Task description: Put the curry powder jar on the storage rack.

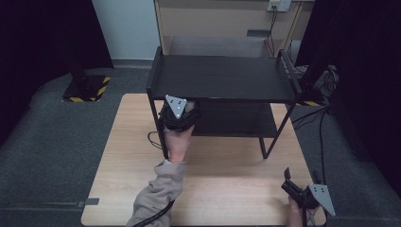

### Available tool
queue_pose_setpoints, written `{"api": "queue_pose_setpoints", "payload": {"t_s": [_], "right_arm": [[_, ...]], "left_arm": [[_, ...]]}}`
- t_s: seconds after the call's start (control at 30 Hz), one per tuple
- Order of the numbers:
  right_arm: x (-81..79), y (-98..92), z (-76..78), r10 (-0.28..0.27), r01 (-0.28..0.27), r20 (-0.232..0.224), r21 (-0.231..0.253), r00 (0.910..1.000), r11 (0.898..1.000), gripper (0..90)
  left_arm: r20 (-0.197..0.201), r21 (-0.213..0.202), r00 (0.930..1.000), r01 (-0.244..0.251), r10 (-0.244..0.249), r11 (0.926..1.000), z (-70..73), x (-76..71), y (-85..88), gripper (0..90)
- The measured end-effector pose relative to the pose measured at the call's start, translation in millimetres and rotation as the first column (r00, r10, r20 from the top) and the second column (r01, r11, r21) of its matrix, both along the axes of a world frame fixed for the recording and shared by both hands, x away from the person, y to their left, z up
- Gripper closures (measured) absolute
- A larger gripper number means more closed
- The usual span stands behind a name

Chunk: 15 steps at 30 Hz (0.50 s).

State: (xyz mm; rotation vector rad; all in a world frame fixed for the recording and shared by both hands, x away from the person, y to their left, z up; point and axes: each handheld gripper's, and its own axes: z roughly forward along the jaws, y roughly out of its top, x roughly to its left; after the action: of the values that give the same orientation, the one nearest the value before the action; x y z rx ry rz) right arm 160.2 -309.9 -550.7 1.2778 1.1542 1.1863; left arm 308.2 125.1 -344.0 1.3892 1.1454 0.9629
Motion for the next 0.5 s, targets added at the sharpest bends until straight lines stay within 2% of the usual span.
{"api": "queue_pose_setpoints", "payload": {"t_s": [0.03, 0.1, 0.17, 0.2, 0.33, 0.43, 0.47, 0.5], "right_arm": [[0.0, 0.0, 0.0, 0.000, 0.000, 0.000, 0.000, 1.0000, 1.000, 0.6], [-0.2, 0.1, -0.1, -0.001, 0.001, 0.001, 0.002, 1.0000, 1.000, 0.6], [-0.2, 0.1, -0.1, -0.002, 0.002, 0.001, 0.002, 1.0000, 1.000, 0.6], [-0.2, 0.1, -0.2, -0.003, 0.003, 0.001, 0.003, 1.0000, 1.000, 0.6], [-0.4, 0.5, -0.4, -0.007, 0.006, 0.003, 0.007, 1.0000, 1.000, 0.6], [-0.8, 1.0, -0.6, -0.011, 0.011, 0.005, 0.015, 0.9999, 1.000, 0.6], [-0.7, 1.3, -0.4, -0.013, 0.013, 0.003, 0.015, 0.9999, 1.000, 0.6], [-0.7, 1.3, -0.4, -0.013, 0.013, 0.003, 0.015, 0.9999, 1.000, 0.6]], "left_arm": [[0.000, 0.000, 1.0000, 0.000, 0.000, 1.0000, 0.0, 0.0, 0.0, 16.1], [-0.003, -0.015, 1.0000, -0.004, 0.004, 0.9999, 0.5, -0.5, 0.3, 12.9], [-0.001, -0.019, 0.9999, -0.016, 0.016, 0.9997, 0.6, -2.6, -0.6, 2.5], [-0.006, -0.010, 1.0000, 0.000, 0.000, 1.0000, 1.4, -5.9, 0.6, 1.4], [0.011, 0.013, 0.9999, -0.008, 0.008, 0.9999, -1.5, -17.5, -3.8, 0.0], [0.000, -0.005, 1.0000, -0.001, 0.001, 1.0000, -2.7, -26.2, -1.6, 0.0], [-0.009, -0.019, 0.9999, 0.009, -0.009, 0.9998, -3.8, -36.1, 1.1, 0.0], [-0.009, -0.019, 0.9999, 0.009, -0.009, 0.9998, -3.8, -36.1, 1.1, 0.0]]}}
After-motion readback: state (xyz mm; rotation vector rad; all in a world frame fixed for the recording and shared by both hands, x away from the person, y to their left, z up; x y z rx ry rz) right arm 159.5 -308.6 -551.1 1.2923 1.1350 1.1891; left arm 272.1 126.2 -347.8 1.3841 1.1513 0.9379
